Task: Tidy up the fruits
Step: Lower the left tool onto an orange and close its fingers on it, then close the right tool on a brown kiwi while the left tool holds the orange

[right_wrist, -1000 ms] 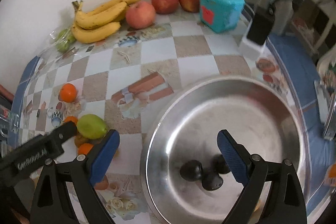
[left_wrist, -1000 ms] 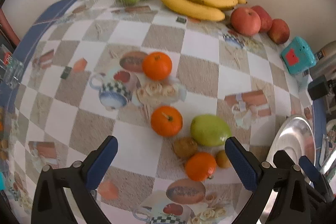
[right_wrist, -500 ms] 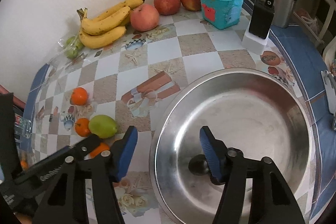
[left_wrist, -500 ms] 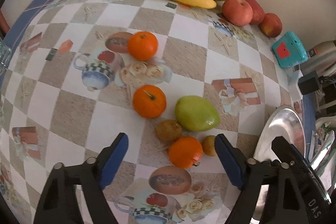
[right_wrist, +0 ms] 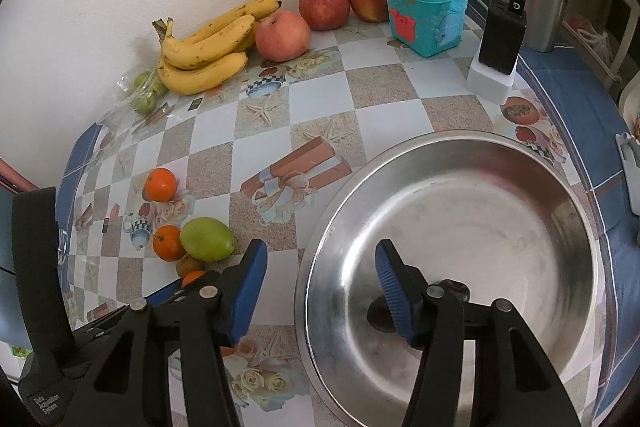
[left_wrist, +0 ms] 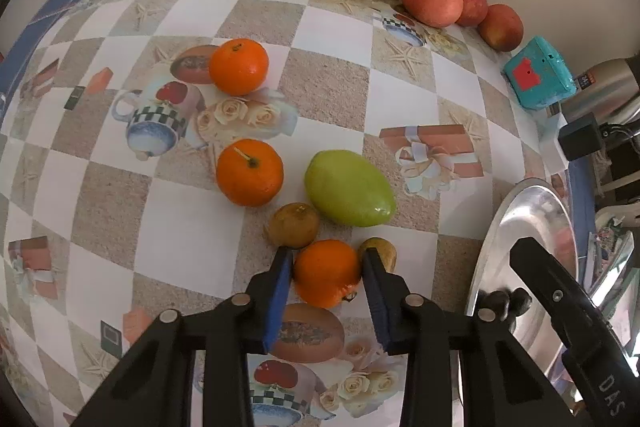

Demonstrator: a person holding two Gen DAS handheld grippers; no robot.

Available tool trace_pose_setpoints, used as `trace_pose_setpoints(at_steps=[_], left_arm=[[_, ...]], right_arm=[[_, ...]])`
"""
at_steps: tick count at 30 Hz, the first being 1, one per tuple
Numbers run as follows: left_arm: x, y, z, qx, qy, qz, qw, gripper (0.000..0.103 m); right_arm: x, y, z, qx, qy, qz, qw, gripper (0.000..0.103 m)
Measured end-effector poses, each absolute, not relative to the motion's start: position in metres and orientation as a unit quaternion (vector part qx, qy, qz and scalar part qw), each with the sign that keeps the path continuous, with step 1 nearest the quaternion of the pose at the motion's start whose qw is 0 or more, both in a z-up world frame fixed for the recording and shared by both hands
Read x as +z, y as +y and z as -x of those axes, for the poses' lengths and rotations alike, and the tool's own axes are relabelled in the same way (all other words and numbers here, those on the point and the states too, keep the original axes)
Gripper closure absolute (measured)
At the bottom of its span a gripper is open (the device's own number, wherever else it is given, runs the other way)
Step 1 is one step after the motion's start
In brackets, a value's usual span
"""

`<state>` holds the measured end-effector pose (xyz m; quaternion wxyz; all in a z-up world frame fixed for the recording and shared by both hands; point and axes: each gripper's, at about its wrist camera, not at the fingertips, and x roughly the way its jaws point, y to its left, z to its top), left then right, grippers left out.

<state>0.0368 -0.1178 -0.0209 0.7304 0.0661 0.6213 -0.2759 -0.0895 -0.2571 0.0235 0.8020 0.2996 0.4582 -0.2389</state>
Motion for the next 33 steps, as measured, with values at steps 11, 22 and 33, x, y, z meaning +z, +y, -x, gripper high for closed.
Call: trace_pose_setpoints(at_steps=[11,22,33], left_arm=[[-0.01,-0.107,-0.04,-0.283,0.621,-0.042,0.73,0.065],[0.003,-0.059,-0.082,-0.23,0.612,0.029,0.756,0.065],[0.007,-0.024,-0.105,-0.199,0.608,0.079,0.764,0.065]], right_arm=[[0.02,-0.254,0.086,-0.223,0.459,-0.306,0.804,0.045],[0.012,-0.238,0.067,-0.182,0.47,-0.297,0.811,0.051],[-0.003,-0.206,0.037,-0.125,0.497,-0.262,0.818,0.06]])
